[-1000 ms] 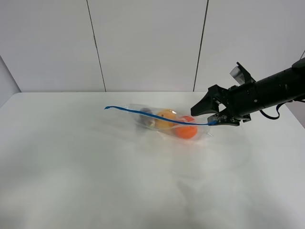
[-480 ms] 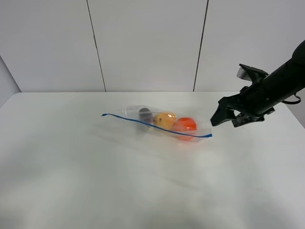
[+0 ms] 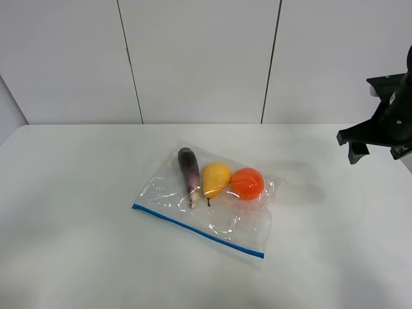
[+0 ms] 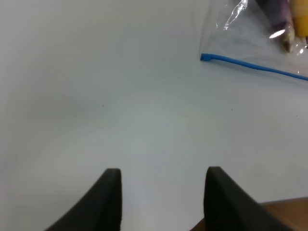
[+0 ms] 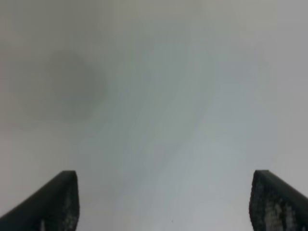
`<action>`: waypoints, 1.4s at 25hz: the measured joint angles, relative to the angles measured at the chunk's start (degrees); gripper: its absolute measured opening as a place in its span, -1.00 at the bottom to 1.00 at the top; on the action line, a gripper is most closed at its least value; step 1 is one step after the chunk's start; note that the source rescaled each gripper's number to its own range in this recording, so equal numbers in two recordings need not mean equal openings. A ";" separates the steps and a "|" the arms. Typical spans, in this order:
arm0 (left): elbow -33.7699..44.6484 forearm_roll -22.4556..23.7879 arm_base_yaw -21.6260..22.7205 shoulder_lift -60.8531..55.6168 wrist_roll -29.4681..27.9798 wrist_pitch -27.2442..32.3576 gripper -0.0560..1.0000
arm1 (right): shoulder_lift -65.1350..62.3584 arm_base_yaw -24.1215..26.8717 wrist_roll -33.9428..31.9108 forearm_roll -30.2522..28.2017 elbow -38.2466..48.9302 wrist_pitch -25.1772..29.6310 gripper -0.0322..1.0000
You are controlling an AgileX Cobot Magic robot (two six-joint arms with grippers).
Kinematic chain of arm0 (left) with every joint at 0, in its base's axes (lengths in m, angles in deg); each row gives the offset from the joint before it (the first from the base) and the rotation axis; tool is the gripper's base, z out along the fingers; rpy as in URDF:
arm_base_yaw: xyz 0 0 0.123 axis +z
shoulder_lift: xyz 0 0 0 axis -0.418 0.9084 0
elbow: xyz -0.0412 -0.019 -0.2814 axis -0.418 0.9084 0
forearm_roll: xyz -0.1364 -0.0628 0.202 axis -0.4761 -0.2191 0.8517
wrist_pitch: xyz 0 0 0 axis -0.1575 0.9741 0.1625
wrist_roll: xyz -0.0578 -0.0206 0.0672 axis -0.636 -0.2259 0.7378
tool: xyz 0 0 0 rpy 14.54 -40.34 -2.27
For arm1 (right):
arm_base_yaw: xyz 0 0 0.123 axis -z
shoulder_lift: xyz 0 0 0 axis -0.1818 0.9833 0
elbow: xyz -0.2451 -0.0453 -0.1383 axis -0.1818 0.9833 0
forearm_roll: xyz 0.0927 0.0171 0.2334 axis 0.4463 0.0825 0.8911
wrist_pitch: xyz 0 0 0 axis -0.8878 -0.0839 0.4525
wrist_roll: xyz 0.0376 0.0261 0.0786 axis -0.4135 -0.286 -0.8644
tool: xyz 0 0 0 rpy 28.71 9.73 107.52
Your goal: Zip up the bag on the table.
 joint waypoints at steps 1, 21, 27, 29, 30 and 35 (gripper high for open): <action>0.00 0.00 0.00 0.00 0.00 0.00 0.85 | -0.43 0.00 -0.32 -0.07 -0.18 -0.10 1.00; 0.00 0.00 0.00 0.00 0.00 0.00 0.85 | -18.98 0.00 6.83 6.79 -0.25 5.27 1.00; 0.00 0.00 0.00 0.00 0.00 0.00 0.85 | -29.38 0.00 6.60 6.92 -0.25 7.79 1.00; 0.00 0.00 0.00 0.00 0.00 0.00 0.85 | -33.90 0.00 6.23 6.92 -0.25 8.26 1.00; 0.00 0.00 0.00 0.00 0.00 0.00 0.85 | -35.74 0.00 6.23 6.92 -0.25 8.65 1.00; 0.00 0.00 0.00 0.00 0.00 0.00 0.85 | -47.96 0.00 3.09 7.91 0.38 10.75 1.00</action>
